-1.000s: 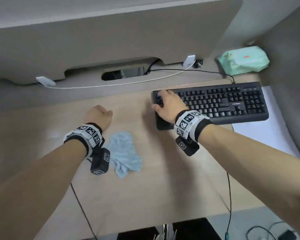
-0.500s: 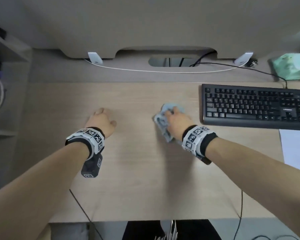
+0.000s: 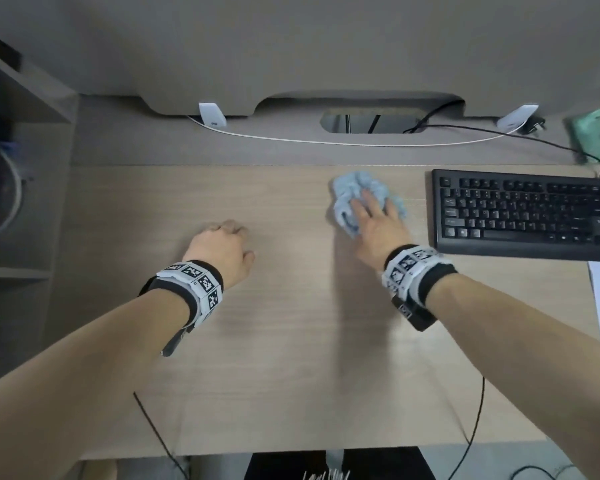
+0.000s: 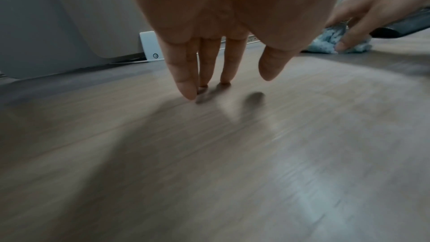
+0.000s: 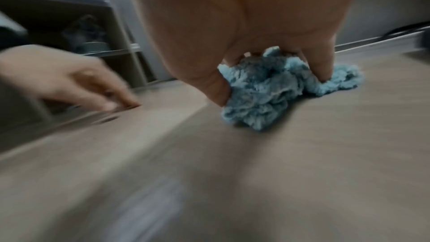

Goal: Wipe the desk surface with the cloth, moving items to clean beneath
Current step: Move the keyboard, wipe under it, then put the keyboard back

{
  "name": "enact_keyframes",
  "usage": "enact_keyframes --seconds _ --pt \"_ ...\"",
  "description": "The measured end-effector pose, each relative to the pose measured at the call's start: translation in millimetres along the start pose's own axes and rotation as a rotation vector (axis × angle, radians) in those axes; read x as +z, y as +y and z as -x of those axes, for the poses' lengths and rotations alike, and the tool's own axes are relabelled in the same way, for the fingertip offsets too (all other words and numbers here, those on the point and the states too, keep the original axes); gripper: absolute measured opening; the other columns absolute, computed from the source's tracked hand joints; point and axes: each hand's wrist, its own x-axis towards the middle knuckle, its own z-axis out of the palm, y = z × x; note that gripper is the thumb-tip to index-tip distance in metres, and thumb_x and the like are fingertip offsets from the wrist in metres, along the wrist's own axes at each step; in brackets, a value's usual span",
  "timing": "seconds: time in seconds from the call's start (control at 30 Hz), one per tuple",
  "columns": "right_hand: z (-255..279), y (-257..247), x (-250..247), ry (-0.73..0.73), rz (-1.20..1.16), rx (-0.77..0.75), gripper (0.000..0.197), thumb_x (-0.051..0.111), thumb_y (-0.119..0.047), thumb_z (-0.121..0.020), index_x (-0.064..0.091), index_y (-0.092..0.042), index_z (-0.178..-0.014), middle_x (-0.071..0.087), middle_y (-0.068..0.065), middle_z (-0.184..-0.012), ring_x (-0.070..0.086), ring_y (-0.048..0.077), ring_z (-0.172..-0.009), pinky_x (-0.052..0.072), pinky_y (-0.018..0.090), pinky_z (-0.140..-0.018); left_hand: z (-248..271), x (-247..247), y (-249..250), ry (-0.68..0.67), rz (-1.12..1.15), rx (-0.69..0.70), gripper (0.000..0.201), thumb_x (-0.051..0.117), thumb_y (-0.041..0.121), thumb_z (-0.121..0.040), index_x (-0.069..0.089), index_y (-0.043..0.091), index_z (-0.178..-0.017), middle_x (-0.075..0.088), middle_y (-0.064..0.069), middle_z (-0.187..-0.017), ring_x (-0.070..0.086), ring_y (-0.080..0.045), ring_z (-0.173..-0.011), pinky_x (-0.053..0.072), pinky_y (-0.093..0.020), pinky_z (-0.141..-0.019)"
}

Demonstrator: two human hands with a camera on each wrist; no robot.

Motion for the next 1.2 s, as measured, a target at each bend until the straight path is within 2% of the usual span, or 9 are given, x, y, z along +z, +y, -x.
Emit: enact_keyframes --seconds 0.17,0.37,0.57,0.77,0.83,0.9,1.0,1.1,1.2 --pt "-52.3 -5.2 -33.8 0.027 -0.019 0.116 0.085 0.056 -0.009 -0.081 0.014 -0.017 -0.154 0.003 0.004 -0.163 0.004 0.046 -0.147 0.02 0.058 -0.118 5.0 0.2 2.4 0.017 0.035 -0.025 0.053 0.047 0.043 -0.09 0.047 0.019 -0.137 0.045 0.0 -0.144 0.05 -0.028 -0.121 0.048 -0.039 -0.089" --pt "-65.3 -67.2 -22.9 0.108 0.145 -0.206 0.08 0.057 -0.002 -0.081 0.022 -0.015 -0.152 0.011 0.008 -0.16 0.015 0.049 -0.141 0.026 0.057 -0.114 3.7 2.5 0.1 -0.003 0.071 -0.048 0.053 0.046 0.042 -0.09 0.044 0.025 -0.14 0.037 0.004 -0.15 0.044 -0.025 -0.128 0.048 -0.04 -0.092" --pt "-76.8 -0.7 -63.6 0.196 -0.001 0.1 0.065 0.056 -0.001 -0.083 0.037 -0.013 -0.144 0.028 0.012 -0.151 0.029 0.041 -0.134 0.037 0.05 -0.109 1.3 -3.6 1.1 -0.014 0.063 -0.047 0.048 0.043 0.041 -0.09 0.049 0.023 -0.135 0.046 0.003 -0.143 0.049 -0.027 -0.123 0.049 -0.039 -0.086" --pt "-60.2 -69.1 -17.4 0.093 0.191 -0.545 0.069 0.054 -0.01 -0.085 0.033 -0.032 -0.147 0.016 0.005 -0.161 0.026 0.04 -0.137 0.033 0.055 -0.108 0.9 -5.8 3.9 -0.031 0.059 -0.063 0.047 0.044 0.041 -0.09 0.05 0.021 -0.132 0.048 0.001 -0.142 0.05 -0.028 -0.123 0.05 -0.039 -0.088" --pt "-58.5 -77.3 -6.1 0.005 0.25 -0.627 0.063 0.048 -0.009 -0.09 0.033 -0.032 -0.147 0.011 0.001 -0.163 0.02 0.037 -0.139 0.029 0.056 -0.112 0.6 -7.3 3.2 -0.031 0.057 -0.061 0.046 0.044 0.04 -0.091 0.051 0.021 -0.132 0.049 -0.001 -0.141 0.05 -0.029 -0.124 0.05 -0.04 -0.088" --pt "-76.6 -64.8 -12.3 0.067 0.287 -0.584 0.057 0.039 -0.015 -0.09 0.038 -0.029 -0.145 0.016 0.002 -0.162 0.018 0.035 -0.144 0.026 0.055 -0.113 1.1 -9.8 4.8 -0.038 0.052 -0.068 0.045 0.043 0.04 -0.091 0.051 0.021 -0.132 0.049 -0.001 -0.139 0.049 -0.029 -0.124 0.049 -0.039 -0.087" --pt "-107.9 -22.1 -34.4 0.164 0.221 -0.275 0.053 0.052 -0.017 -0.09 0.042 -0.028 -0.14 0.036 0.005 -0.152 0.03 0.027 -0.141 0.025 0.048 -0.115 2.1 -10.2 6.5 -0.045 0.062 -0.085 0.045 0.042 0.039 -0.092 0.05 0.019 -0.132 0.051 -0.002 -0.134 0.05 -0.028 -0.121 0.049 -0.039 -0.085" --pt "-110.5 20.1 -57.4 0.214 0.027 -0.036 0.051 0.054 -0.014 -0.087 0.046 -0.023 -0.137 0.043 0.013 -0.143 0.041 0.038 -0.13 0.031 0.048 -0.109 3.0 -8.5 5.4 -0.031 0.08 -0.088 0.045 0.042 0.04 -0.09 0.051 0.023 -0.131 0.049 0.001 -0.138 0.05 -0.027 -0.119 0.051 -0.04 -0.085" --pt "-91.7 24.6 -63.3 0.245 -0.054 -0.002 0.052 0.055 -0.009 -0.086 0.047 -0.022 -0.136 0.041 0.01 -0.144 0.04 0.036 -0.13 0.031 0.046 -0.112 4.0 -6.2 5.8 -0.032 0.107 -0.1 0.044 0.042 0.04 -0.09 0.051 0.024 -0.129 0.051 0.001 -0.135 0.05 -0.027 -0.118 0.052 -0.041 -0.083"
